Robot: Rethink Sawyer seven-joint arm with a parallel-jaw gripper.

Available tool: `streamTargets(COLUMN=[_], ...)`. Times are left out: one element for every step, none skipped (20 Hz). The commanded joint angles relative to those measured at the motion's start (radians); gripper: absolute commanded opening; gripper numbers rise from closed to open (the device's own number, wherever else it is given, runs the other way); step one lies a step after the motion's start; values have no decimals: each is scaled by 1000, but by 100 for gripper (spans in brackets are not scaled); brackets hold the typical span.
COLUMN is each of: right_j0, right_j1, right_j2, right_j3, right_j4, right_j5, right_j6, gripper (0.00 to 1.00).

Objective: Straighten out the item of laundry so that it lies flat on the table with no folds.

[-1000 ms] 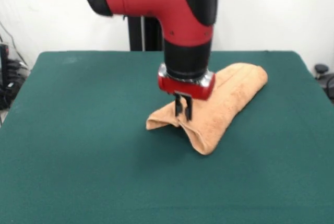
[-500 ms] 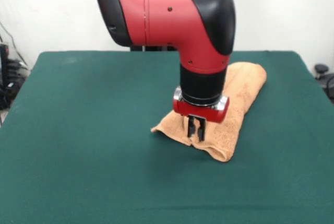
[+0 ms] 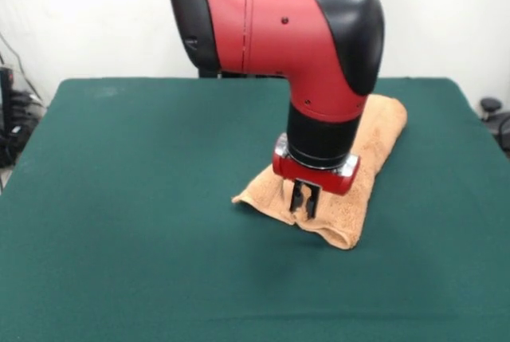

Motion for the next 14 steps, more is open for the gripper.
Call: streamTargets(right_j0=[83, 85, 83, 86, 85, 85, 86, 87, 88, 89, 90, 91, 89, 88], right_j1=[166, 166, 165, 164, 164, 164, 165, 165, 166, 166, 166, 166, 164, 165], right_j2=[90, 85, 83, 78, 75, 74, 72, 71, 70, 68, 68, 68, 69, 70], right_j3=[-77, -75, -71, -72, -74, -72, -73, -73, -74, -75, -71, -67, -57, -56], right_j4=[106, 109, 114, 114, 114, 123, 125, 128, 130, 133, 136, 139, 141, 144], right_j5=[-167, -171, -166, -166, -147, -142, -139, -136, -133, -130, -135, -140, -152, -154], right_j6=[255, 250, 242, 232, 214, 202, 202, 202, 202, 202, 204, 206, 204, 201], gripper=[0, 0, 0, 0, 0, 100, 100, 100, 100, 100, 100, 100, 100, 100])
